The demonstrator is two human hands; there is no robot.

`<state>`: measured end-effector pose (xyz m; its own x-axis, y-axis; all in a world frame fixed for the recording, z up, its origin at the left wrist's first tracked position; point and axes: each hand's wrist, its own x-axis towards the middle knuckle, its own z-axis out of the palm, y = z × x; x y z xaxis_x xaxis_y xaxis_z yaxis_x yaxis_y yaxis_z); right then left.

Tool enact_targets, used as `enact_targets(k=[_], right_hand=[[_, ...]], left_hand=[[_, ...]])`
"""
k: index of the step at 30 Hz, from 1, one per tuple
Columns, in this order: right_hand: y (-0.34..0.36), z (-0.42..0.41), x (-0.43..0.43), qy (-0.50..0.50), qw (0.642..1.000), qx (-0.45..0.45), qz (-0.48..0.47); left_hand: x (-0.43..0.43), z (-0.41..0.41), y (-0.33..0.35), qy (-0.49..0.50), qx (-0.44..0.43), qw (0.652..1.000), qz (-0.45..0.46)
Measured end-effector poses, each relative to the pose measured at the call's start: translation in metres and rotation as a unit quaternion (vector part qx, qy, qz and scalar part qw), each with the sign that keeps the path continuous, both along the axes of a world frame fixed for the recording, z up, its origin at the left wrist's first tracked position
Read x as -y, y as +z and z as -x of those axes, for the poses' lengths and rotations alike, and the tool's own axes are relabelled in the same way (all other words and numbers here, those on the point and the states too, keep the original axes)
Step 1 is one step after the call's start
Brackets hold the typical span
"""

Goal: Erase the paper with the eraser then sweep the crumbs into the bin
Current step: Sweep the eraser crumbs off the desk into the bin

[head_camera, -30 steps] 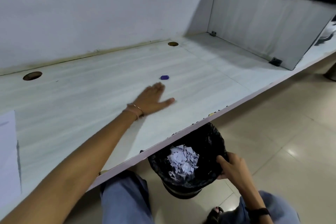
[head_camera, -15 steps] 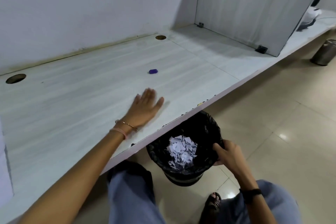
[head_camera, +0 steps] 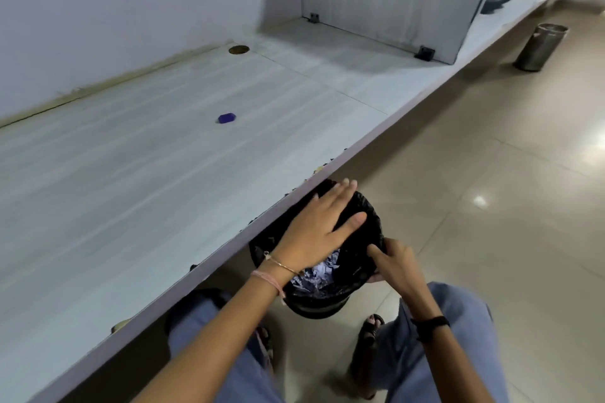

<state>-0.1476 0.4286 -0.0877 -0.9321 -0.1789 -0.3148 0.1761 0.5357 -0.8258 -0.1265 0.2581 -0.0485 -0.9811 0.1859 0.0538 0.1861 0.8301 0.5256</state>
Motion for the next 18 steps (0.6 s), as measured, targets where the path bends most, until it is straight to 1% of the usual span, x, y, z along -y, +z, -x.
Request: enact_targets(k=[1, 3, 4, 7, 12, 14, 18], right_hand=[[-0.006, 0.003, -0.003, -0.007, 1.000, 0.006, 0.001], [-0.021, 0.013, -0.009, -0.023, 0.999, 0.026, 0.002], [-0.030, 0.020, -0.013, -0.031, 0.999, 0.039, 0.005], [-0.063, 0.041, -0.023, -0.063, 0.995, 0.076, 0.015], [-0.129, 0.081, -0.035, -0.113, 0.985, 0.127, 0.009], [-0.168, 0.101, -0.040, -0.137, 0.980, 0.146, 0.005], [-0.253, 0.135, -0.053, -0.180, 0.969, 0.171, -0.012]], left_hand=[[-0.006, 0.005, -0.008, 0.003, 0.018, 0.998, -0.058], [-0.011, 0.022, -0.025, 0.054, 0.044, 0.989, -0.133], [-0.012, 0.032, -0.034, 0.086, 0.062, 0.979, -0.172], [-0.017, 0.063, -0.067, 0.162, 0.122, 0.935, -0.290], [-0.031, 0.124, -0.140, 0.224, 0.193, 0.873, -0.388], [-0.040, 0.150, -0.171, 0.252, 0.212, 0.848, -0.415], [-0.054, 0.194, -0.229, 0.277, 0.236, 0.827, -0.429]])
